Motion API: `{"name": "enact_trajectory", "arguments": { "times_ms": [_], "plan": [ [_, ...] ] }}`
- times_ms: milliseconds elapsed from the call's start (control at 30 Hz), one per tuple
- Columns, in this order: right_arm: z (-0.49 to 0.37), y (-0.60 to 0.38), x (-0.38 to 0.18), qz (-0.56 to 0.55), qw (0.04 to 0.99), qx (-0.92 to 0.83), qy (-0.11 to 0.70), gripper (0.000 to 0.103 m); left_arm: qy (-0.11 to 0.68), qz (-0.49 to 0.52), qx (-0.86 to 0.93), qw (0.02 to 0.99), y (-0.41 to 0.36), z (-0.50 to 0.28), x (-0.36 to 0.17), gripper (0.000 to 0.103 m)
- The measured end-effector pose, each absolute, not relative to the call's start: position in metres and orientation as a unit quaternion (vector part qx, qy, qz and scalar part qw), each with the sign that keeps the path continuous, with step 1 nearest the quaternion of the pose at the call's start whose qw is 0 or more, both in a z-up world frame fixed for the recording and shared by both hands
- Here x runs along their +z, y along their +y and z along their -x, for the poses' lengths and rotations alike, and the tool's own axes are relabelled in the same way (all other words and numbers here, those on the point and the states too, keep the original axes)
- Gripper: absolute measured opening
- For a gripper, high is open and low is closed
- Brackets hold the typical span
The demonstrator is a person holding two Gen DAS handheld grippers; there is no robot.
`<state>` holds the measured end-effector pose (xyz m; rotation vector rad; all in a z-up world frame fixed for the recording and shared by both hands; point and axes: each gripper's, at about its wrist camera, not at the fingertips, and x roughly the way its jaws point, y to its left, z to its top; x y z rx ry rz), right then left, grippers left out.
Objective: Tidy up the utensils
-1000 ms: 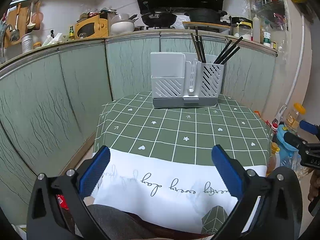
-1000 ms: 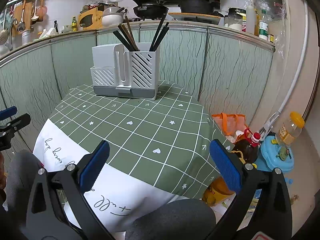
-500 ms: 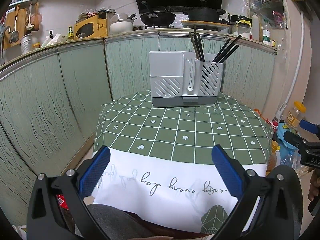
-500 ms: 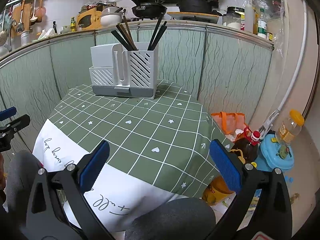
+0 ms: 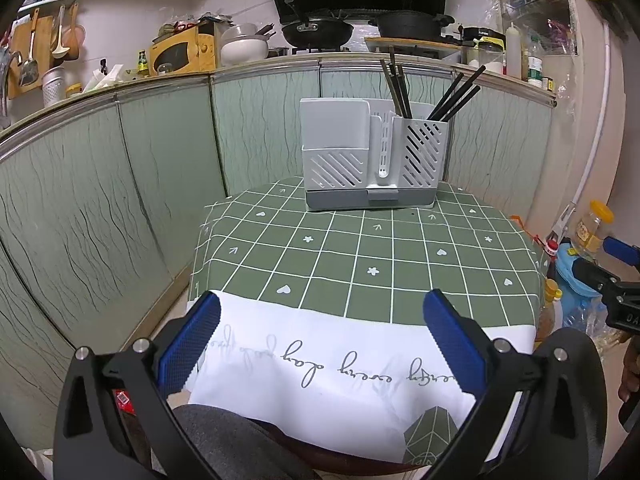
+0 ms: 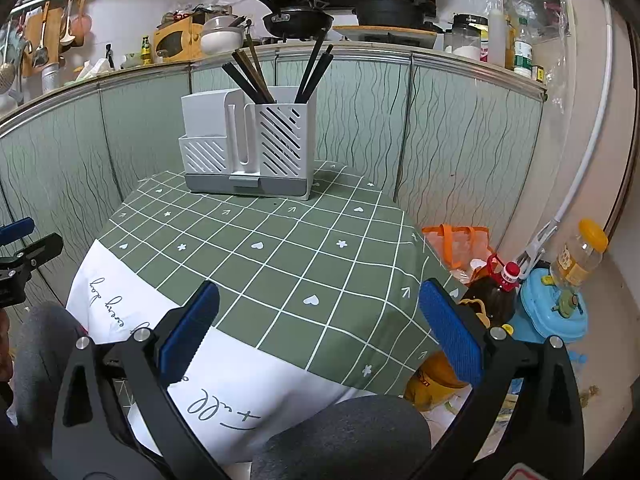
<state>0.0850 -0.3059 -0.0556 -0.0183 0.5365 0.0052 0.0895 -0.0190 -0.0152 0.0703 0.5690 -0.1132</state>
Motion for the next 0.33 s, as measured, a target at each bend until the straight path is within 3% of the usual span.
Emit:
{"name": "enact_trajectory", "arguments": {
  "times_ms": [333],
  "plan": [
    [-0.0858, -0.3048, -0.0568, 0.008, 0.964, 0.003, 0.268, 0.096, 0.287, -0.038, -0.055, 0.955, -0.0204, -0.0893, -0.0176, 0.099]
  ]
}}
